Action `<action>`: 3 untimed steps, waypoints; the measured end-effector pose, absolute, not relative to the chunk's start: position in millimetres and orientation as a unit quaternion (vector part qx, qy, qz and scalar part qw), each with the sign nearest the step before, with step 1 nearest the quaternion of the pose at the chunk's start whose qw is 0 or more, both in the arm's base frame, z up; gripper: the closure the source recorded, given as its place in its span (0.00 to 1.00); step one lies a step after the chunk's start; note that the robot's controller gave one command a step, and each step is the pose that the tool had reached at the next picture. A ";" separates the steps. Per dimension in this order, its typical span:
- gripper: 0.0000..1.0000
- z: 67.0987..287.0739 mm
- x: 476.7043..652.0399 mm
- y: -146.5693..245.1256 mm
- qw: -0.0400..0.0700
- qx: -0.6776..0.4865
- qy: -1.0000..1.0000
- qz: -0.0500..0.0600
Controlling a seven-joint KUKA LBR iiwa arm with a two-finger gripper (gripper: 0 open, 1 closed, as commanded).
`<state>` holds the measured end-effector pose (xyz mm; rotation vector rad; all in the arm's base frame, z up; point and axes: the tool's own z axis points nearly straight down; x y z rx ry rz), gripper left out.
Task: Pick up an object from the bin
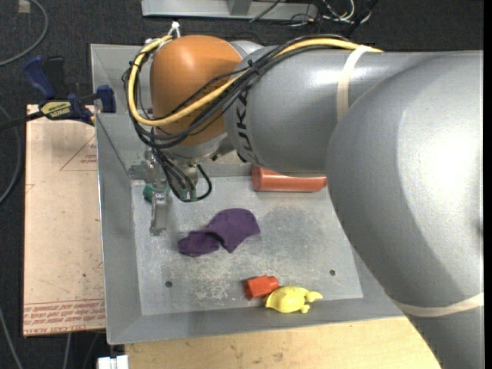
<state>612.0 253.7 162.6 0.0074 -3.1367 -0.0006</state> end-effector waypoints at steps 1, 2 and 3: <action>0.00 167.8 613.5 252.4 0.000 0.000 -1.000 -0.001; 0.00 148.1 587.1 220.1 -0.002 0.036 -0.999 -0.002; 0.00 169.5 576.5 189.9 0.004 0.082 -0.997 0.000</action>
Offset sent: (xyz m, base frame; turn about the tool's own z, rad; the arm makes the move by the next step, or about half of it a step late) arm -0.0672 -0.0915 -0.0494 -0.1721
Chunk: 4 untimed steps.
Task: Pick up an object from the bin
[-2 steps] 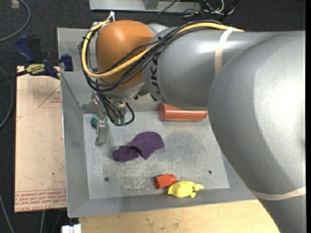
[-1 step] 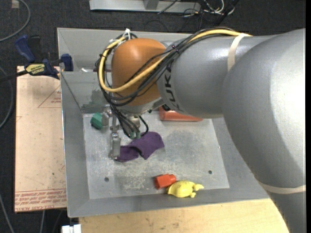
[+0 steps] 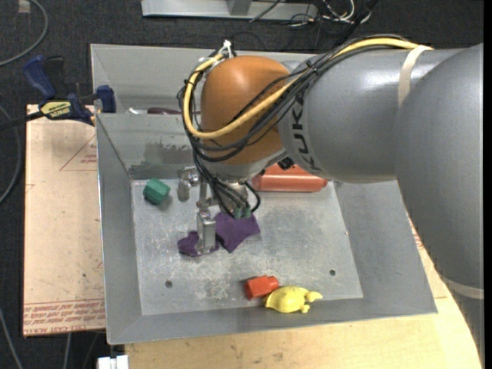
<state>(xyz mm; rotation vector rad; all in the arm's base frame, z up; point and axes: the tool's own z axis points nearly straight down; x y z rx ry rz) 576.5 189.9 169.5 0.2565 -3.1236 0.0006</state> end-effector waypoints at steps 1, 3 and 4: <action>0.00 158.6 591.2 157.8 -0.008 0.140 -0.990 -0.002; 1.00 79.8 555.0 123.3 0.003 0.203 -0.979 -0.001; 1.00 177.2 559.7 121.8 0.002 0.186 -0.983 -0.002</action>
Offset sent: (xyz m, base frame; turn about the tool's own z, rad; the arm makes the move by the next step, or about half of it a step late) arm -0.0217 -0.0671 -0.0894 -0.2471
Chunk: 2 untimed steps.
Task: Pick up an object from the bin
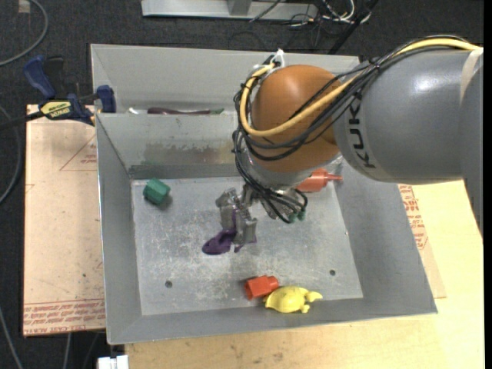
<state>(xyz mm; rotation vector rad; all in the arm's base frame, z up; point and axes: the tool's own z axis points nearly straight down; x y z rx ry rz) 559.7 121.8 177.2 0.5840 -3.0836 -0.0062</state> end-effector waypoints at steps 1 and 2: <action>1.00 177.2 559.7 121.7 0.002 0.186 -0.983 -0.002; 1.00 278.0 555.2 132.3 0.000 0.163 -0.987 -0.003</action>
Offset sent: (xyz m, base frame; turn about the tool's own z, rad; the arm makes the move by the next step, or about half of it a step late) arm -0.0054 0.0102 0.1006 0.0457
